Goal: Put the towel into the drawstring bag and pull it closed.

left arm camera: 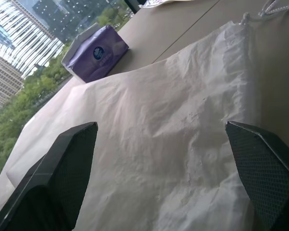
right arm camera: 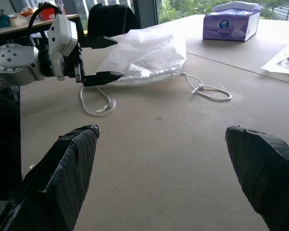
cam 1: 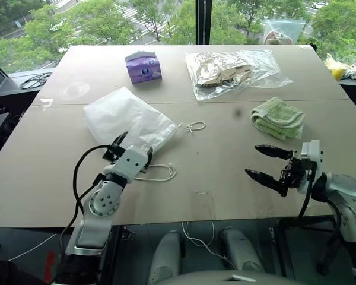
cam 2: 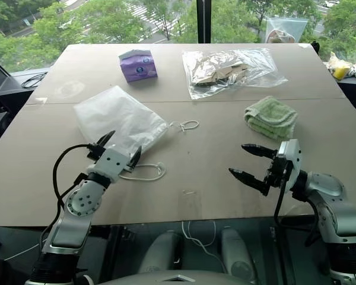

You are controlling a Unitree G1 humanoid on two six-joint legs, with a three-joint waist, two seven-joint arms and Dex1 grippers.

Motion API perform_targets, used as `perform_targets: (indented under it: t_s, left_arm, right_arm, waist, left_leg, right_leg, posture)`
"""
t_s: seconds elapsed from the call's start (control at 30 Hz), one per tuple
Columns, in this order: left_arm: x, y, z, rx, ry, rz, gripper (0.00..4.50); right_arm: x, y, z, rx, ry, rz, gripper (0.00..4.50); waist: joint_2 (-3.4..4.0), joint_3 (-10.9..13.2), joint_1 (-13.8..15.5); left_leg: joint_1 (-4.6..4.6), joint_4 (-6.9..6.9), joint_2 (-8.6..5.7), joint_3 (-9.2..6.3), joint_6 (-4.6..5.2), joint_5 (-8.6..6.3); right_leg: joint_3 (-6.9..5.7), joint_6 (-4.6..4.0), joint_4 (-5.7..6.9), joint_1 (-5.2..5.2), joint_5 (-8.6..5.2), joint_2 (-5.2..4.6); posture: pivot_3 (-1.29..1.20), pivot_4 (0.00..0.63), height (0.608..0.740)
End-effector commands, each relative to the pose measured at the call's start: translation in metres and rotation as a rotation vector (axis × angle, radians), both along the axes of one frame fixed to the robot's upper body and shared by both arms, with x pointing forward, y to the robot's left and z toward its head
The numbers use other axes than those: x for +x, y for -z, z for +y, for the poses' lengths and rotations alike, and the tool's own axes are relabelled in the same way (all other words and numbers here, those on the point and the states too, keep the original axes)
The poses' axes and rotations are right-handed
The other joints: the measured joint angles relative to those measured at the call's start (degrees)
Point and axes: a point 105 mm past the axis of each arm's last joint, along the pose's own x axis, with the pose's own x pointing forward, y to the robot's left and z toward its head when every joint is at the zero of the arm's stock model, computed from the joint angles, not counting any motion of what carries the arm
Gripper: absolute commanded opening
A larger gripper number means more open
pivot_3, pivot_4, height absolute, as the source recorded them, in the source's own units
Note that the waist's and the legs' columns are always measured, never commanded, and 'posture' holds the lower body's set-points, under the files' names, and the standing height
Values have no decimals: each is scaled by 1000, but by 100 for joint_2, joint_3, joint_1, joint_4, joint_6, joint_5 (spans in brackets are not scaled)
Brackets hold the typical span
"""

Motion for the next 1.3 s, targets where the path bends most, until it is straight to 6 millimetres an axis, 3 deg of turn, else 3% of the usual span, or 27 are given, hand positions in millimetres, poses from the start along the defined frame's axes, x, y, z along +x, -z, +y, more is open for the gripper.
perform_targets:
  t_s: [0.03, 0.13, 0.33, 0.67, 0.83, 0.93, 1.13, 1.27, 1.3]
  left_arm:
    - [-5, -4, -10, -1, 75, -4, 4362]
    - [-6, -2, -12, 9, 94, 9, 4362]
    - [0, -4, 1, 37, 28, -15, 4362]
    - [11, -35, 17, 33, -60, -167, 4362]
    - [15, -38, 23, 69, -88, -187, 4362]
    - [17, -40, 27, 86, -107, -205, 3201]
    - [24, -41, 29, 91, -115, -195, 239]
    - [28, -43, 29, 96, -112, -203, 92]
    - [29, -46, 30, 93, -112, -212, 92]
  right_arm:
    - [-1, -9, 0, 8, 4, -47, 4500]
    - [-1, -9, 0, 11, 6, -48, 4500]
    - [0, -8, 0, 15, 10, -49, 4500]
    - [2, -7, 1, 25, 16, -55, 4500]
    - [1, -6, 0, 31, 27, -54, 4500]
    - [1, -6, 0, 32, 33, -56, 4500]
    - [2, -6, -2, 31, 49, -63, 4500]
    - [4, -7, -4, 31, 70, -79, 4500]
    - [12, -10, -8, 24, 137, -95, 4500]
  waist:
    - [0, 0, 1]
    - [0, 0, 4]
    - [0, 0, 5]
    - [0, 0, 6]
    - [0, 0, 3]
    - [0, 0, 5]
    - [0, 0, 6]
    - [0, 0, 7]
    - [0, 0, 6]
  left_leg:
    - [0, 0, 0, 0, 0, 0]
    - [0, 0, 0, 0, 0, 0]
    - [0, 1, 0, 0, 0, 0]
    - [1, 1, 0, -1, 0, 0]
    - [0, 0, -1, -1, 0, 0]
    - [2, 1, -1, -2, 0, 0]
    - [2, 2, -1, -2, 0, 0]
    - [2, 2, -1, -2, 0, 0]
    - [2, 2, -1, -2, 0, 0]
  right_leg:
    - [0, 0, 0, 0, 0, 0]
    - [0, 0, 0, 0, 0, 0]
    - [0, 0, 1, 0, 0, 0]
    - [-1, 0, 5, 0, 0, 0]
    - [-1, 0, 5, 0, 0, 0]
    - [-2, 0, 10, 0, 0, 0]
    - [-2, 0, 11, 0, 0, 0]
    - [-2, 0, 11, 0, 0, 0]
    - [-2, 0, 11, 0, 1, 0]
  posture:
    - [0, 150, 740]
    - [0, 150, 740]
    - [0, 150, 740]
    - [0, 150, 740]
    - [0, 150, 740]
    - [0, 150, 740]
    - [0, 150, 740]
    - [0, 150, 740]
    - [0, 150, 740]
